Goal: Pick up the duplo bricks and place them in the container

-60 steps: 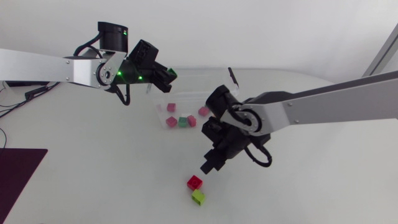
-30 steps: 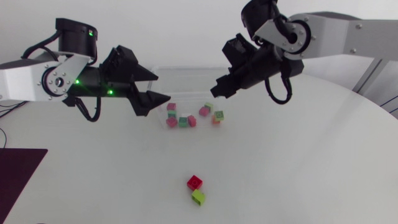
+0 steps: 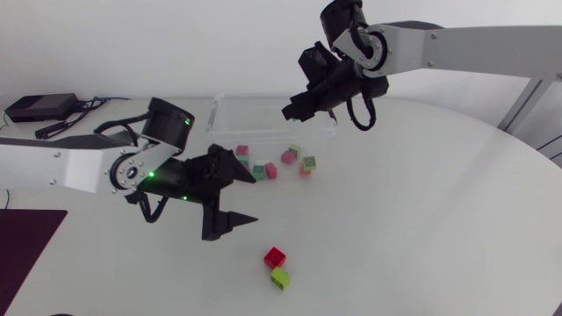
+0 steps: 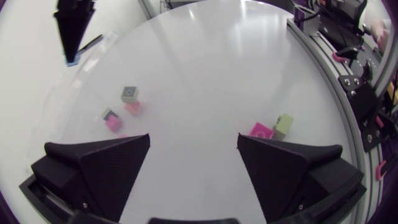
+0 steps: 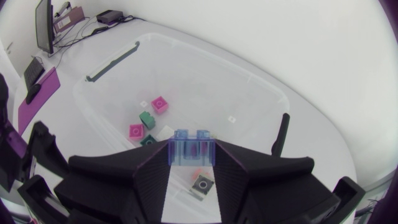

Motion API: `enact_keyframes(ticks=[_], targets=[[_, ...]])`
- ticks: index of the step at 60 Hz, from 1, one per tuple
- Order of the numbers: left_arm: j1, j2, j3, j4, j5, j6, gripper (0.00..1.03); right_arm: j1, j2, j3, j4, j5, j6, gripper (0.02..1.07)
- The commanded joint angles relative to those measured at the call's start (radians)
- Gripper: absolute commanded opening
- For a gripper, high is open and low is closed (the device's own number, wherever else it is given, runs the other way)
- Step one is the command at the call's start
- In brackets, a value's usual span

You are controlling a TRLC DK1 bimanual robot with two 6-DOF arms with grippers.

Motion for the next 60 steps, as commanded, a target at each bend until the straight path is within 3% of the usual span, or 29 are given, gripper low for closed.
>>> enact_keyframes(ticks=[1,4,9,11,20,44,55,60], targets=[[-0.031,0.048,-0.039,-0.016,0.012,0.086,0.98,-0.015,0.06,0.064,0.018,-0.01,0.007,0.42],[-0.042,0.066,-0.041,-0.018,0.012,0.114,0.98,-0.022,0.086,0.087,0.018,-0.012,0.007,0.52],[-0.054,0.086,-0.044,-0.031,0.012,0.167,0.98,-0.027,0.129,0.131,0.018,-0.01,0.01,0.92],[-0.059,0.089,-0.044,-0.041,0.012,0.189,0.98,-0.027,0.136,0.143,0.017,-0.01,0.011,1.01],[-0.083,0.114,-0.032,-0.064,0.012,0.243,0.98,-0.022,0.083,0.102,0.034,-0.012,0.019,1.02],[-0.166,0.261,0.086,-0.122,-0.017,0.304,0.96,0.007,-0.33,-0.377,0.115,-0.056,0.031,1.02],[-0.175,0.291,0.152,-0.205,-0.02,0.324,0.93,0.007,-0.443,-0.508,0.115,-0.084,0.028,1.02],[-0.183,0.308,0.178,-0.263,-0.034,0.344,0.86,0.007,-0.477,-0.545,0.115,-0.097,0.028,1.02]])
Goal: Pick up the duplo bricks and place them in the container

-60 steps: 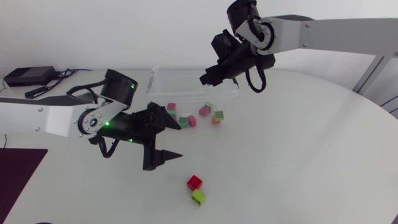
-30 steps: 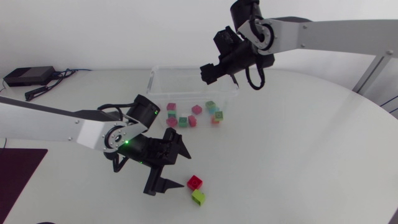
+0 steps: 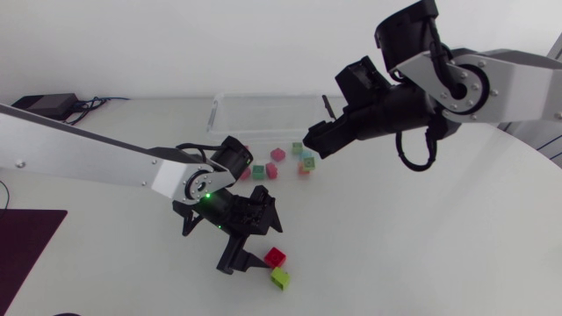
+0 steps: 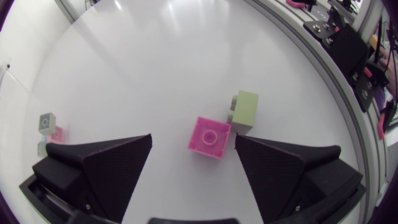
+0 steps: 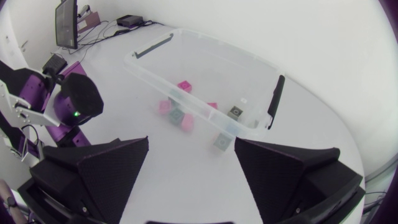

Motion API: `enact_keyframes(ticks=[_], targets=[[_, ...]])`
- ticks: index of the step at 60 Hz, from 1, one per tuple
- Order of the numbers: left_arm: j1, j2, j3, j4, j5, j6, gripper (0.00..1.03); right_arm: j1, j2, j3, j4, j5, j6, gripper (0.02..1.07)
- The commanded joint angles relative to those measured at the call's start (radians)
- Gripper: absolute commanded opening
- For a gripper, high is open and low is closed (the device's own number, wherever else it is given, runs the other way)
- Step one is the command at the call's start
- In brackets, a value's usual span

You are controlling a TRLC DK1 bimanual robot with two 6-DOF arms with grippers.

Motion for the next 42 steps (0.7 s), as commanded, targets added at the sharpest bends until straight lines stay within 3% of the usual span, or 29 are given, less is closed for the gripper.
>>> enact_keyframes(ticks=[1,11,13,24,28,42], targets=[[-0.021,0.044,0.043,-0.056,-0.018,0.054,0.86,0.007,-0.05,-0.06,0.007,-0.014,0.02,1.02],[-0.036,0.077,0.054,-0.093,-0.038,0.072,0.86,0.007,-0.111,-0.131,0.009,-0.022,0.02,1.02],[-0.037,0.077,0.056,-0.093,-0.038,0.072,0.82,0.007,-0.117,-0.143,0.009,-0.022,0.02,1.02],[-0.062,0.083,0.065,-0.121,-0.039,0.074,0.51,0.028,-0.14,-0.204,0.015,-0.023,0.021,1.02],[-0.062,0.078,0.066,-0.121,-0.039,0.069,0.24,0.045,-0.142,-0.218,0.01,-0.022,0.021,1.02],[-0.028,0.032,0.042,-0.138,-0.039,0.051,0.22,0.122,-0.195,-0.293,-0.024,-0.028,0.018,1.02]])
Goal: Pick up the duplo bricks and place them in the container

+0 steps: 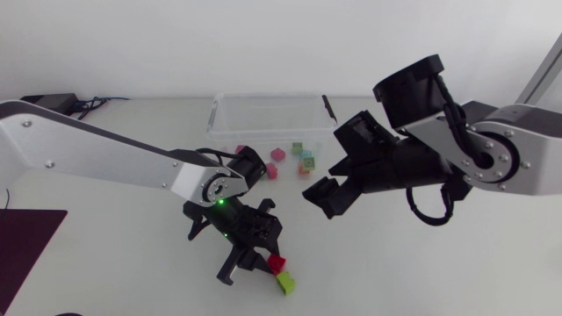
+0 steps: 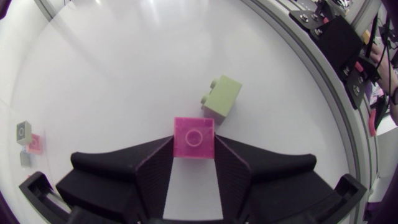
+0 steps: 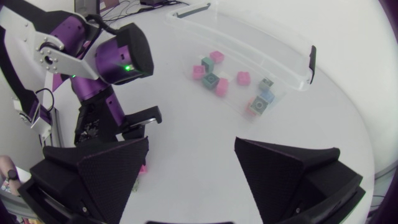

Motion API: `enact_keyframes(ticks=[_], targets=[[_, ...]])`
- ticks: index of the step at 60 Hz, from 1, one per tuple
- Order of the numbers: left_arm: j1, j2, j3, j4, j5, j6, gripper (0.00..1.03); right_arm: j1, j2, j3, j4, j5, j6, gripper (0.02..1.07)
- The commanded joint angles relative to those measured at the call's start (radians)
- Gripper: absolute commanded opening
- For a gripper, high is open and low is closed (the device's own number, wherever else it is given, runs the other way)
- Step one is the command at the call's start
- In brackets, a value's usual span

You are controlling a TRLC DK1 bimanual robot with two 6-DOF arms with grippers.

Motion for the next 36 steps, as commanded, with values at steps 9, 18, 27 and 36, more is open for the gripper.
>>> enact_keyframes(ticks=[9,18,27,36], targets=[[0.106,-0.152,-0.04,-0.027,0.007,-0.021,0.22,0.063,-0.06,-0.106,-0.032,-0.029,0.003,1.02],[0.184,-0.261,-0.048,-0.025,0.029,-0.067,0.22,0.093,-0.046,-0.14,-0.041,-0.031,-0.003,1.02],[0.274,-0.374,-0.051,0.028,0.072,-0.163,0.22,0.144,0.017,-0.139,-0.062,-0.039,0.002,0.99],[0.36,-0.44,-0.06,0.203,0.096,-0.34,0.22,0.205,0.143,-0.099,-0.081,-0.037,0.015,0.99]])
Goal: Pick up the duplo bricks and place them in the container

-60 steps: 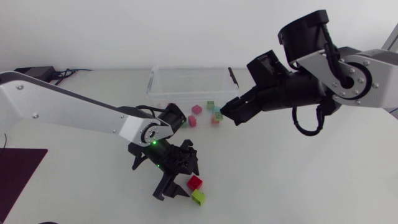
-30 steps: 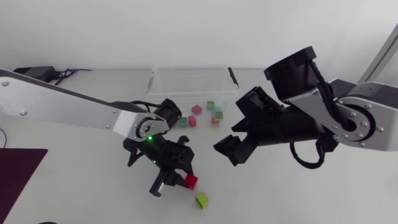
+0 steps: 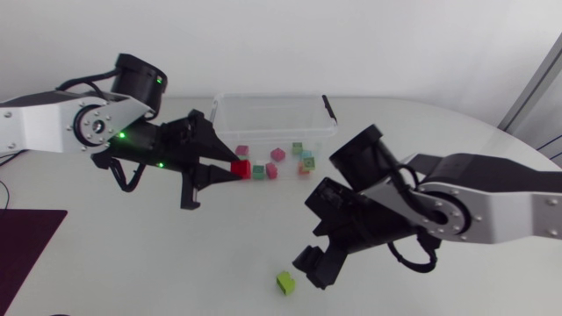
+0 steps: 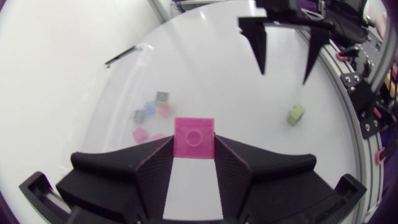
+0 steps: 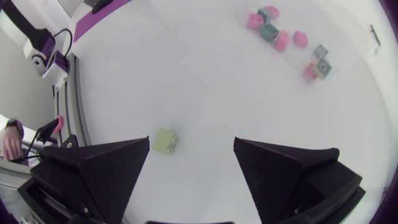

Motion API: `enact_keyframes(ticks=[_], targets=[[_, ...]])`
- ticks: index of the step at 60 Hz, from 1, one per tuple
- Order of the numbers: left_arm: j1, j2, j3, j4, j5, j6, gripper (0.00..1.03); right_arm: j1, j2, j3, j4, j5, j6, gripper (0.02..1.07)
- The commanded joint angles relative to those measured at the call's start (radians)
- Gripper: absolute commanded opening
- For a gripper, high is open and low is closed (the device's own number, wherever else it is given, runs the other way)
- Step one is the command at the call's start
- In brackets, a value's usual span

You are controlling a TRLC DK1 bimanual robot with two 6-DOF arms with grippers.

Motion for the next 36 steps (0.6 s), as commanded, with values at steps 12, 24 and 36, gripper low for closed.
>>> enact_keyframes(ticks=[12,24,36], targets=[[0.086,-0.098,-0.081,0.345,0.023,-0.349,0.23,0.083,0.182,0.094,-0.054,-0.008,0.03,0.99],[0.115,-0.097,-0.064,0.505,-0.009,-0.51,0.23,0.123,0.279,0.174,-0.117,-0.004,0.039,0.96],[0.121,0.005,-0.001,0.603,-0.1,-0.611,0.23,0.137,0.343,0.232,-0.157,0.01,0.048,0.9]])
